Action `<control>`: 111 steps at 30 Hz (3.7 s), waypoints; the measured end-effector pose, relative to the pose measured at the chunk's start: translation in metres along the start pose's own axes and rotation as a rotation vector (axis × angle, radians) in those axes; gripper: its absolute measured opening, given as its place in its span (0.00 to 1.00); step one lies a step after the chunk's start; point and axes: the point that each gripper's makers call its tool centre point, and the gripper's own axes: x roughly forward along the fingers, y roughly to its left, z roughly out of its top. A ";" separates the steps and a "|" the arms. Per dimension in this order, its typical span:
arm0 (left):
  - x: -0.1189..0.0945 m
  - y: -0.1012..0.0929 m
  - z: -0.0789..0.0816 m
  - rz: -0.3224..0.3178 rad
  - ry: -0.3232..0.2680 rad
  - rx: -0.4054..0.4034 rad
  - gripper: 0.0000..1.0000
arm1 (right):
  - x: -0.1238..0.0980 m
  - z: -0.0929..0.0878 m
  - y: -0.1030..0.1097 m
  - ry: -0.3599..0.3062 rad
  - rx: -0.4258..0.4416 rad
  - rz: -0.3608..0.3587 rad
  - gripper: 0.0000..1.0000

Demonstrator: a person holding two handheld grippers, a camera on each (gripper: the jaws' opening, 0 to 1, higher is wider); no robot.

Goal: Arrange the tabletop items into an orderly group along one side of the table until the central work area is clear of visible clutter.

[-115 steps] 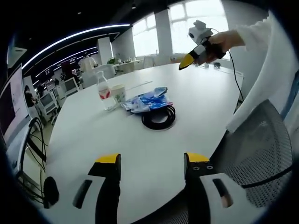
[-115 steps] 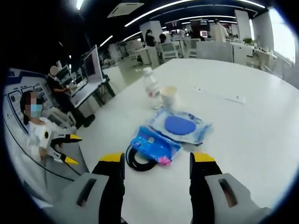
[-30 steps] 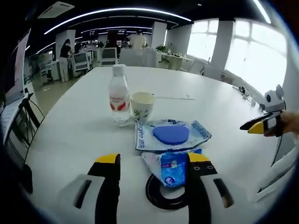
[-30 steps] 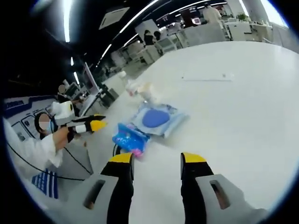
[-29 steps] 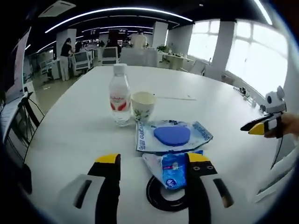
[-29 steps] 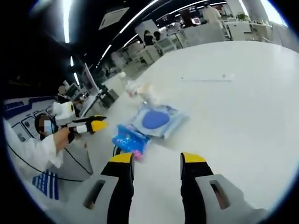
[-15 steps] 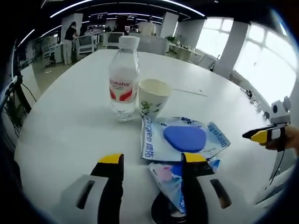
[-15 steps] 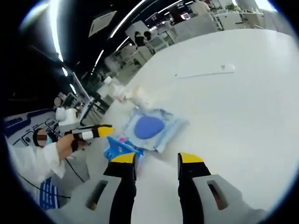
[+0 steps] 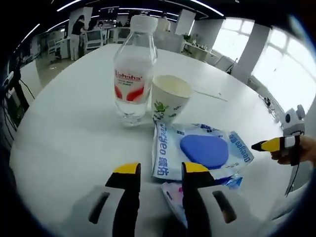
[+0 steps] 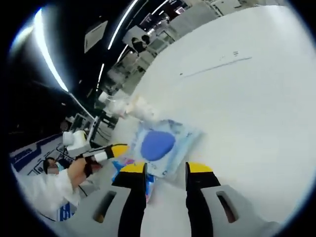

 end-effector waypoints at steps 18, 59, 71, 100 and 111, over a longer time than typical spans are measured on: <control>0.009 -0.002 -0.009 0.018 0.045 0.035 0.00 | 0.012 -0.011 -0.005 0.061 -0.066 -0.047 0.00; 0.021 -0.078 0.051 -0.029 -0.076 0.340 0.00 | -0.055 0.041 -0.029 -0.174 -0.186 -0.148 0.00; 0.051 -0.057 0.045 -0.021 -0.022 0.322 0.00 | -0.023 0.053 -0.044 -0.105 -0.277 -0.173 0.00; 0.074 -0.046 0.024 -0.011 0.036 0.253 0.00 | 0.003 0.030 -0.091 -0.004 -0.219 -0.211 0.00; 0.072 -0.050 0.024 0.011 0.010 0.222 0.00 | 0.001 0.030 -0.091 -0.027 -0.164 -0.200 0.00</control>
